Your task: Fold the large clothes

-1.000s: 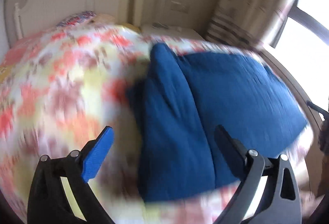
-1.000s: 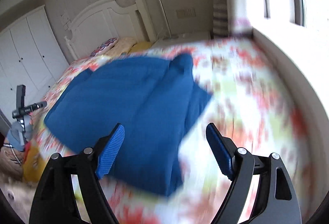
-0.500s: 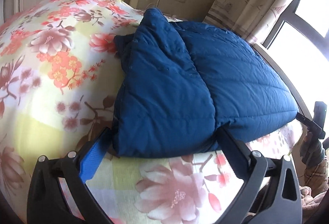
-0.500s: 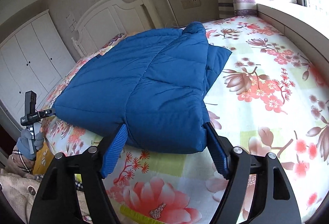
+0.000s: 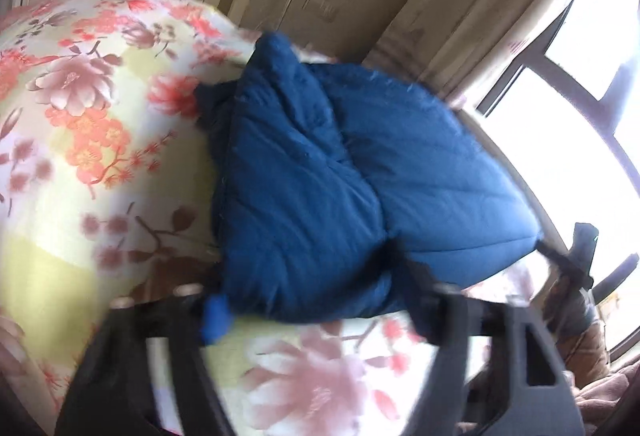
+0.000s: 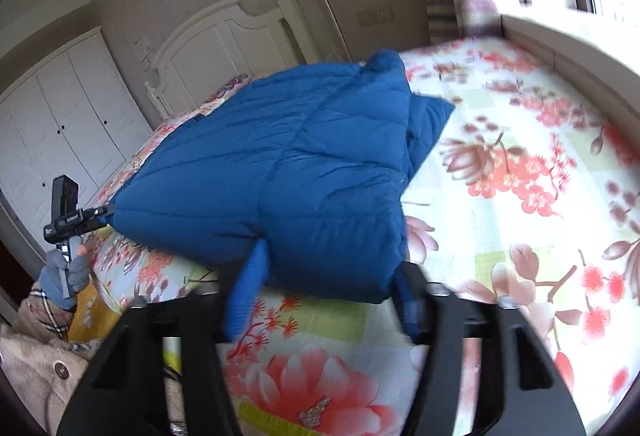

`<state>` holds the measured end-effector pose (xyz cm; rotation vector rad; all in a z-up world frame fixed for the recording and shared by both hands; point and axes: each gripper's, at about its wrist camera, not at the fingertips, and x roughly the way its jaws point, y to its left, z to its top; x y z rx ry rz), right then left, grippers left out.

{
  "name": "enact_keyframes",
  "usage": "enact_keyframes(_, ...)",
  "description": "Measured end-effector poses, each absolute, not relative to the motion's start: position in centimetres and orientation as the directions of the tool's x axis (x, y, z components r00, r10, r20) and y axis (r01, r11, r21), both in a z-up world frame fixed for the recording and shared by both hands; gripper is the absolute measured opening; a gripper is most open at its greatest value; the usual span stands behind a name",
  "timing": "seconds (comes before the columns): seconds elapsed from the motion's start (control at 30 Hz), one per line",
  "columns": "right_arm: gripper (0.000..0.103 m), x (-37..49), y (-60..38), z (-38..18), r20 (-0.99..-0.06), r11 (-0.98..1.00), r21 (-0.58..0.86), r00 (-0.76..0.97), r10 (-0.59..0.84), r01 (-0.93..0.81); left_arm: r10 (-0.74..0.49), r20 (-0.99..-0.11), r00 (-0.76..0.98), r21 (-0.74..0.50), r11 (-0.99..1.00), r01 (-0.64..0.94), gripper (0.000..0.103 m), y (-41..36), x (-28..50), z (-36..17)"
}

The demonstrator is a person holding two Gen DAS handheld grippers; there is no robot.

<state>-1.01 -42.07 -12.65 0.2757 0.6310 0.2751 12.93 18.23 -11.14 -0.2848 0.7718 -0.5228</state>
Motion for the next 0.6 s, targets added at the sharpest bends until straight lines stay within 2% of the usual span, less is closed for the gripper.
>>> enact_keyframes(0.07, 0.026, -2.0, -41.9, -12.0, -0.53, 0.934, 0.316, 0.786, 0.319, -0.166, -0.536, -0.578, 0.616, -0.432, 0.841, 0.326, 0.03, 18.5, 11.9, -10.8)
enact_keyframes(0.13, 0.024, -3.4, -41.8, -11.2, -0.519, 0.933, 0.312, 0.79, 0.326, -0.18, -0.526, -0.572, 0.629, -0.419, 0.847, 0.327, 0.027, 18.7, 10.4, -10.0)
enact_keyframes(0.3, 0.023, -7.6, -41.4, -10.3, -0.539, 0.93, 0.291, 0.764, 0.355, -0.227, -0.515, -0.591, 0.621, -0.363, 0.857, 0.364, 0.027, 18.9, 4.9, -8.7)
enact_keyframes(0.4, 0.024, -9.3, -41.5, -11.5, -0.57, 0.925, 0.298, 0.733, 0.371, -0.235, -0.51, -0.615, 0.602, -0.364, 0.86, 0.358, 0.032, 19.2, 2.9, -9.8)
enact_keyframes(0.43, 0.027, -9.6, -41.8, -11.9, -0.586, 0.929, 0.297, 0.726, 0.359, -0.22, -0.502, -0.622, 0.601, -0.369, 0.865, 0.34, 0.042, 19.5, 2.9, -10.3)
enact_keyframes(0.47, 0.038, -9.6, -42.2, -11.9, -0.596, 0.932, 0.295, 0.722, 0.351, -0.209, -0.488, -0.626, 0.609, -0.37, 0.873, 0.319, 0.055, 19.8, 3.0, -10.4)
enact_keyframes(0.5, 0.045, -9.8, -43.0, -11.4, -0.594, 0.938, 0.292, 0.733, 0.33, -0.186, -0.473, -0.616, 0.63, -0.379, 0.879, 0.289, 0.06, 20.5, 3.0, -10.1)
enact_keyframes(0.53, 0.058, -10.1, -44.0, -10.2, -0.572, 0.951, 0.278, 0.772, 0.277, -0.136, -0.462, -0.588, 0.664, -0.395, 0.88, 0.264, 0.068, 21.3, 2.8, -9.2)
enact_keyframes(0.57, 0.063, -10.3, -44.8, -9.2, -0.552, 0.961, 0.263, 0.803, 0.225, -0.089, -0.448, -0.562, 0.696, -0.396, 0.884, 0.249, 0.081, 21.8, 2.8, -8.1)
enact_keyframes(0.6, 0.063, -10.3, -45.7, -7.4, -0.518, 0.966, 0.255, 0.838, 0.173, -0.042, -0.407, -0.526, 0.746, -0.367, 0.901, 0.233, 0.087, 22.1, 2.6, -6.3)
